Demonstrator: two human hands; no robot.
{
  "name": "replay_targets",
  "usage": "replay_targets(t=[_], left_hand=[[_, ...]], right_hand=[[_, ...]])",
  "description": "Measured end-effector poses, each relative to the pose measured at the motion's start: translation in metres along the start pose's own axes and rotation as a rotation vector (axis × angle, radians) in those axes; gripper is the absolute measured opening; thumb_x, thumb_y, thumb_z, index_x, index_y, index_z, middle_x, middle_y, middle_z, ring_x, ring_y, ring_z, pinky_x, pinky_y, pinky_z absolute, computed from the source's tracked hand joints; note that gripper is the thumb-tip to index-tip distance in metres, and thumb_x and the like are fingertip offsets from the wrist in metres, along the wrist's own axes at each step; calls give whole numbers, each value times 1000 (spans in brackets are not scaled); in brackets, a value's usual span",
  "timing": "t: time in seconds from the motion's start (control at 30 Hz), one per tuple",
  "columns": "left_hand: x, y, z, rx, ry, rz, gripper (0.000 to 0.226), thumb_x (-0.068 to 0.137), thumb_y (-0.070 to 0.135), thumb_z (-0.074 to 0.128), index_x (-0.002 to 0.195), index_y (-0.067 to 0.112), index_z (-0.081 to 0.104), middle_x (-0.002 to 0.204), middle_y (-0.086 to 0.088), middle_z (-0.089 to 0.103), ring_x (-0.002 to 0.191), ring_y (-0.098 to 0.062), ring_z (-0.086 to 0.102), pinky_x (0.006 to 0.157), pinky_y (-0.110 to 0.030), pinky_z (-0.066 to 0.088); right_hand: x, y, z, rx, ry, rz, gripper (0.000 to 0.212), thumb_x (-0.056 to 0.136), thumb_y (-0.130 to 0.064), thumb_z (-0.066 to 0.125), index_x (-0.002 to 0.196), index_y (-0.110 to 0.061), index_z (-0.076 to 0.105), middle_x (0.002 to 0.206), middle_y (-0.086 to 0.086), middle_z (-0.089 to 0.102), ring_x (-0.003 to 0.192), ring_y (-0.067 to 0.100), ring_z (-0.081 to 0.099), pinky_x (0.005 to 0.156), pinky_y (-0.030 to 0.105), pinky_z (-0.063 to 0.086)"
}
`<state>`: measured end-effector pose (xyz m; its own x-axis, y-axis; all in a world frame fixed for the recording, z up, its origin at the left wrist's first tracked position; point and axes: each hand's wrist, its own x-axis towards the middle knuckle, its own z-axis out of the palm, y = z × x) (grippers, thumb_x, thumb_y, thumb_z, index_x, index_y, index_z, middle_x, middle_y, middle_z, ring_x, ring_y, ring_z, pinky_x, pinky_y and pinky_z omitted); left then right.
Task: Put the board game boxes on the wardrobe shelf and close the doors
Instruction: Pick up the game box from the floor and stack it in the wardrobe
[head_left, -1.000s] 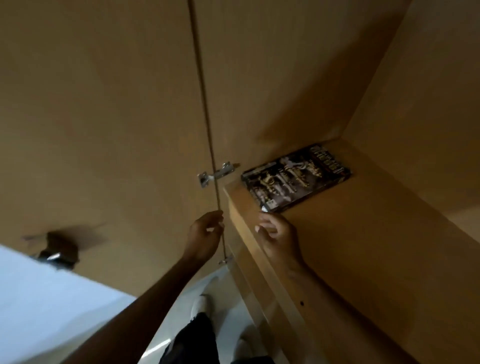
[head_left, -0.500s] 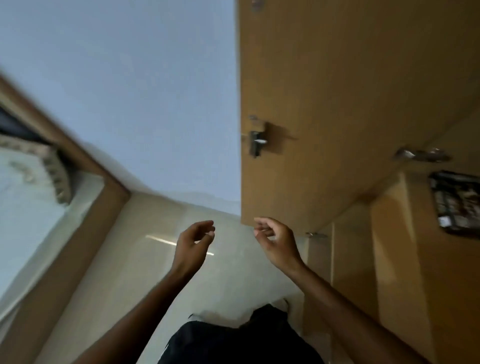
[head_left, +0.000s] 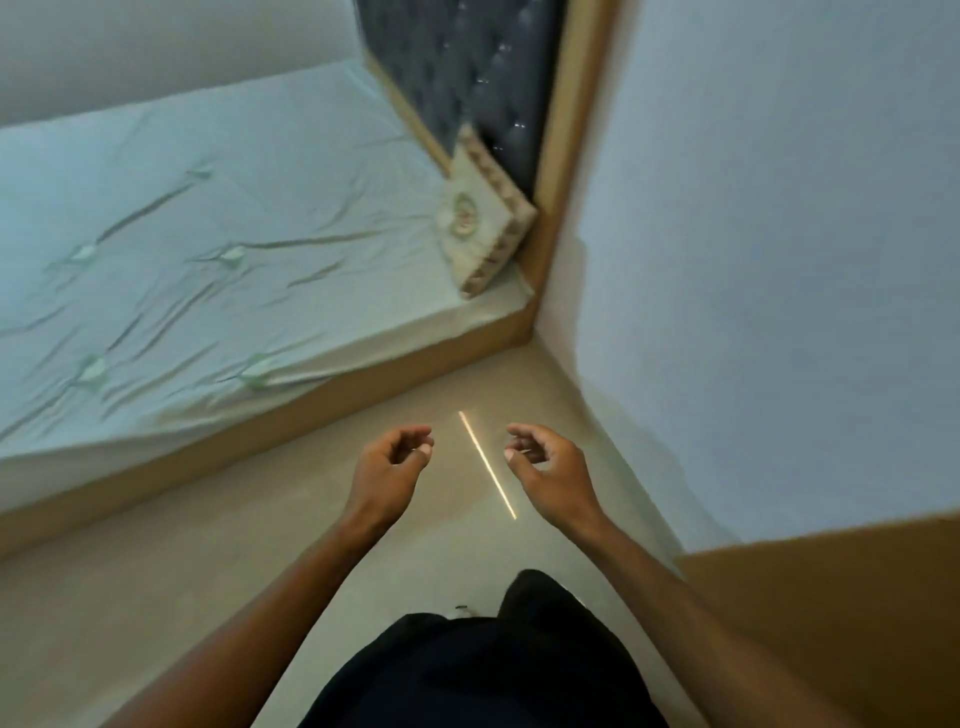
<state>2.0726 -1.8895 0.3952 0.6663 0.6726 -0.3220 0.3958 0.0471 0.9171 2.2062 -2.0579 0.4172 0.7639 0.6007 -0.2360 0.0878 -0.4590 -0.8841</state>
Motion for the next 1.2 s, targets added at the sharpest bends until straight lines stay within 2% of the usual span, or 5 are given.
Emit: replay_targets(t=[0.4,0.63,0.73,0.93,1.2], left_hand=[[44,-24,-185,-267,667,-175,20,90,13,65,106,25,69,100,0,73,97,-14,68,89,-29,55],[32,-49,-277,-397,1027,-279,26,91,15,63,116,21,67,104,6,71,100,-7,66,86,-21,53],[16,-75,-330,-481,1202,-318,25,91,14,63,115,20,68,105,5,71,99,-6,66,86,-21,53],[-21,-133,-454,-553,1392,-382,22,91,15,64,112,21,67,103,6,71,99,-9,66,81,-19,54],[-79,-196,-662,-561,1464,-402,21,77,21,69,97,27,70,95,3,74,90,-13,69,90,-41,57]], right_hand=[[152,-134,209,-228,-627,-280,30,87,-18,65,117,-24,65,94,-9,70,85,2,65,75,20,54],[177,-201,356,-364,-941,-470,33,89,-22,65,122,-21,62,99,-7,67,89,2,63,76,22,57],[167,-230,439,-418,-1066,-541,34,89,-23,65,122,-20,63,100,-6,68,88,1,63,70,15,51],[123,-288,601,-468,-1235,-660,35,90,-21,64,124,-19,60,100,-5,67,88,2,62,68,12,47],[46,-377,814,-425,-1347,-683,32,86,-17,66,118,-18,65,93,-7,69,81,-4,61,67,4,46]])
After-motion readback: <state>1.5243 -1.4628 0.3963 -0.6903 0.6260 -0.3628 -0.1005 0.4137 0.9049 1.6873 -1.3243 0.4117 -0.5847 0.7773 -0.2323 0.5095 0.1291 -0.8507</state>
